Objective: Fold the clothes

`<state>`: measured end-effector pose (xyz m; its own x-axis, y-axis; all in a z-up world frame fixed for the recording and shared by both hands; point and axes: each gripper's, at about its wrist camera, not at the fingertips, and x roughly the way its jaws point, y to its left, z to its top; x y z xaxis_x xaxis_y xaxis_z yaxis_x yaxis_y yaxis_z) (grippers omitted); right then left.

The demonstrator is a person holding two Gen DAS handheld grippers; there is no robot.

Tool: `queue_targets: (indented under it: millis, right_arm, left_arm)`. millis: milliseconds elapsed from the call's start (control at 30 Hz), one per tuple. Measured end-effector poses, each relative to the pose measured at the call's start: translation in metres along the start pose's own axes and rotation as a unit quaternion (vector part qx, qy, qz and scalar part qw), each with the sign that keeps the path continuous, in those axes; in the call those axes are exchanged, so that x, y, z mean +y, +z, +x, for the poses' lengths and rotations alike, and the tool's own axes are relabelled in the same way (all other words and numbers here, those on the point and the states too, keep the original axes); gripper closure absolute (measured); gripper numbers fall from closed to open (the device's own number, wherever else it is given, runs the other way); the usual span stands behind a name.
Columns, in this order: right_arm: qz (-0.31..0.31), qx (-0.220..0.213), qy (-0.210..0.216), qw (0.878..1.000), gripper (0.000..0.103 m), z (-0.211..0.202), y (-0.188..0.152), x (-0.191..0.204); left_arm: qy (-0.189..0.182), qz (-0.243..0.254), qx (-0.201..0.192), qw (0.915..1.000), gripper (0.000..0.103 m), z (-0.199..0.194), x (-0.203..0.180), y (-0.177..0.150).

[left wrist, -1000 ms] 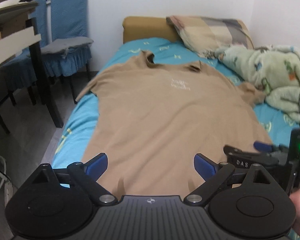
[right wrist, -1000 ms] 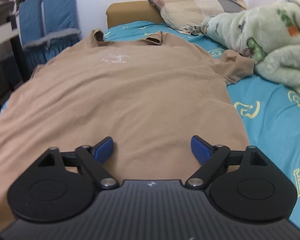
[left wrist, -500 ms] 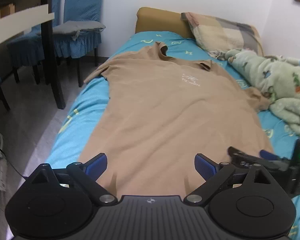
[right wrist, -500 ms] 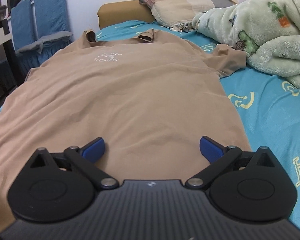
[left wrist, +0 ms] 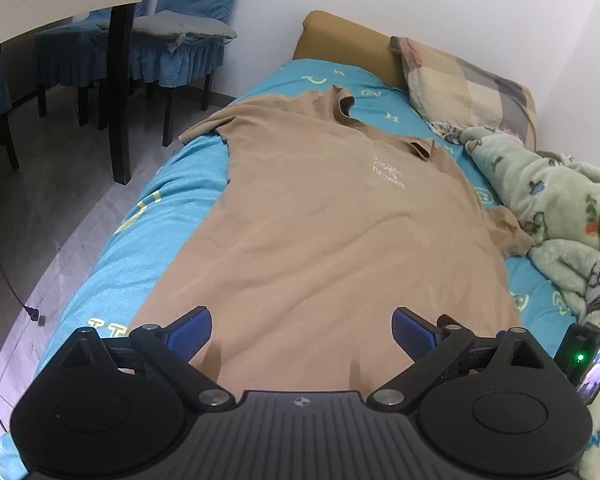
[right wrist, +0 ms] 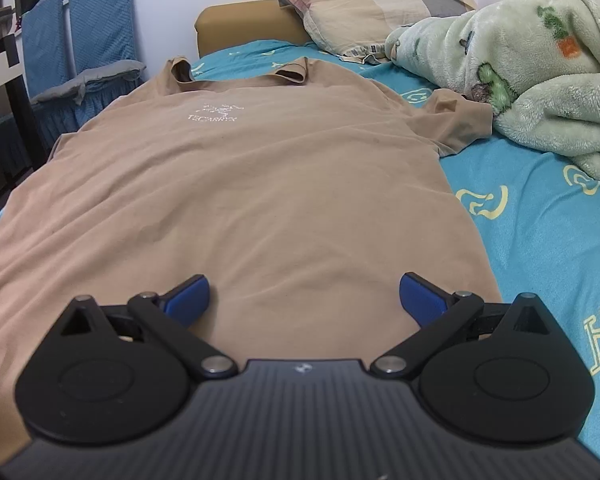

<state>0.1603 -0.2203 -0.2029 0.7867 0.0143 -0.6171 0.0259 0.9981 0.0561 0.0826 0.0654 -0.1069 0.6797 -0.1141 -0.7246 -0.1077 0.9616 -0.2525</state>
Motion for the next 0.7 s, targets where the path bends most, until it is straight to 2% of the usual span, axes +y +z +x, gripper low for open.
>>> queue_targets:
  millis: [700]
  right_arm:
    - [0.000,0.000,0.000,1.000,0.000,-0.0003,-0.0007,0.0004]
  left_arm:
    - [-0.015,-0.013,0.000,0.9998,0.005,-0.0014,-0.0014,-0.0026]
